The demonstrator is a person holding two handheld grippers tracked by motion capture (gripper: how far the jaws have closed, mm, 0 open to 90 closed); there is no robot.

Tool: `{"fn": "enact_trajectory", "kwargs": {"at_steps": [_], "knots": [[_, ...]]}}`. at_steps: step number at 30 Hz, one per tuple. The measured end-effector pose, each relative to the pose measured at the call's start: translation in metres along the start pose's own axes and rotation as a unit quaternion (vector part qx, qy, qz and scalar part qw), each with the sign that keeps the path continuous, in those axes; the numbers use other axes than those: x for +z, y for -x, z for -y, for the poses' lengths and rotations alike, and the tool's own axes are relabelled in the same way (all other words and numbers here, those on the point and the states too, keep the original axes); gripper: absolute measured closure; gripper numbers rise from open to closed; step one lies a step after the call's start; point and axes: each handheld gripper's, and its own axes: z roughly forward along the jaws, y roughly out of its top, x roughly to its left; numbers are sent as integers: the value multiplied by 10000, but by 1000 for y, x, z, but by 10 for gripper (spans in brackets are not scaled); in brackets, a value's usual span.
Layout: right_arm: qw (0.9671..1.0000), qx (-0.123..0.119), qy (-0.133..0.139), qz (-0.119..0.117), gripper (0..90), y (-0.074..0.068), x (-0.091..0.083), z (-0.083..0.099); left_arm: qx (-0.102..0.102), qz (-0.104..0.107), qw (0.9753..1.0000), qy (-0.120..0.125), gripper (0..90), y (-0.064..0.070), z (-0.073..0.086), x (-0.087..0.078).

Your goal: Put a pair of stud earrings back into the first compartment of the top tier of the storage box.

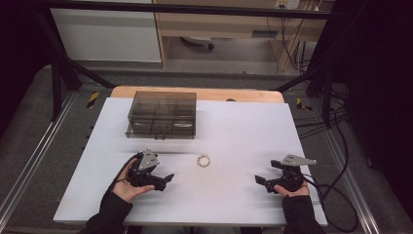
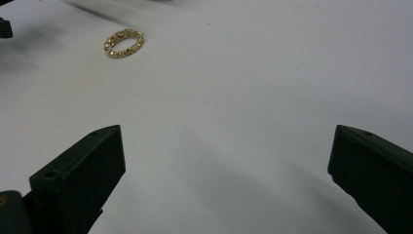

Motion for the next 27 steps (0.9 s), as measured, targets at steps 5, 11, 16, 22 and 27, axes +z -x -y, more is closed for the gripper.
{"fn": "enact_trajectory", "kwargs": {"at_steps": [5, 11, 16, 22, 27], "knots": [[10000, 3, 16, 8, 7, 0, -1, 0, -83, 94, 9999, -28, 87, 3, -5, 3], [10000, -5, 6, 17, 7, 0, 0, 0, -235, 196, 9995, -5, 87, 6, -13, 4], [10000, -19, -5, 11, 7, 0, 0, 1, -299, 262, 9992, -40, 88, 8, -18, 8], [10000, -16, -15, 10, 7, 0, 0, 0, -373, 309, 9988, -80, 88, 10, -25, 14], [10000, -21, -10, 13, 7, 0, 0, 0, -414, 309, 9986, -93, 88, 11, -31, 20]]}}
